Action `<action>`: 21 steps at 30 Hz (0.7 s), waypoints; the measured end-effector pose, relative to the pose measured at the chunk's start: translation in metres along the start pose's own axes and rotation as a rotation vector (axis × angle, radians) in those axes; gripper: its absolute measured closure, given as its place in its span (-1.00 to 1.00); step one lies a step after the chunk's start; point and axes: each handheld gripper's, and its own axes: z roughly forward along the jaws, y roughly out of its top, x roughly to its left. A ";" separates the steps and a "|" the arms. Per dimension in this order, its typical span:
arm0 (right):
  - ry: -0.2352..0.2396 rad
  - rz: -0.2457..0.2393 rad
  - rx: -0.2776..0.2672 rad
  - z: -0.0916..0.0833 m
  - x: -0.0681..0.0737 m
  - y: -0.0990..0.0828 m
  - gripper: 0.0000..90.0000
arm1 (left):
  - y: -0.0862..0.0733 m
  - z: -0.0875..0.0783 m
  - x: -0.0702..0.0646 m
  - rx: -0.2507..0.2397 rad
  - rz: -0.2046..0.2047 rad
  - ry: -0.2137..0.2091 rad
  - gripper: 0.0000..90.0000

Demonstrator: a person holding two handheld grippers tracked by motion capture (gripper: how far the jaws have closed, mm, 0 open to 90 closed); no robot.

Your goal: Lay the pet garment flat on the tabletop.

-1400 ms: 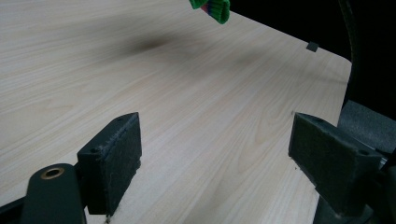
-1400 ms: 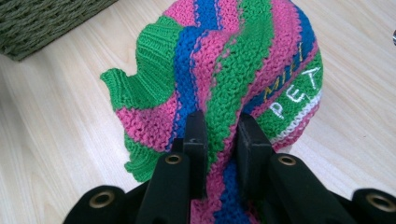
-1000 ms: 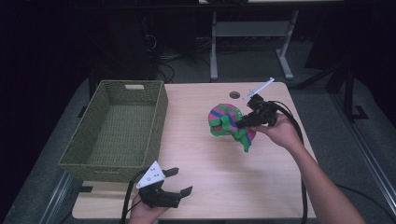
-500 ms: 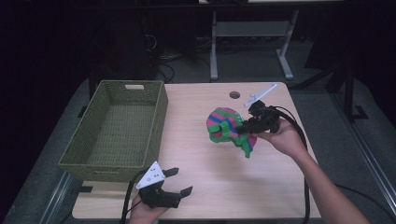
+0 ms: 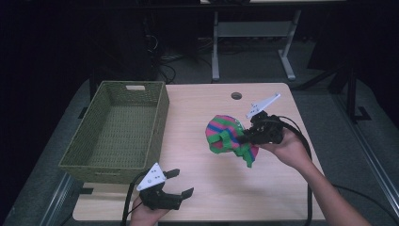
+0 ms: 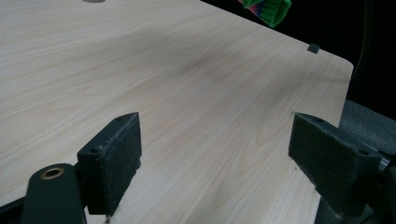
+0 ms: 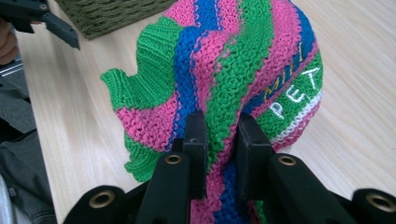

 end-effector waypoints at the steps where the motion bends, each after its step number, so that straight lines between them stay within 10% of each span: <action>1: 0.001 -0.007 -0.002 0.000 0.001 -0.001 0.70 | 0.000 0.000 0.000 -0.001 0.001 0.000 -0.63; 21: 0.046 -0.003 -0.011 0.017 0.028 -0.030 0.69 | 0.000 -0.002 0.001 -0.008 -0.002 0.003 -0.63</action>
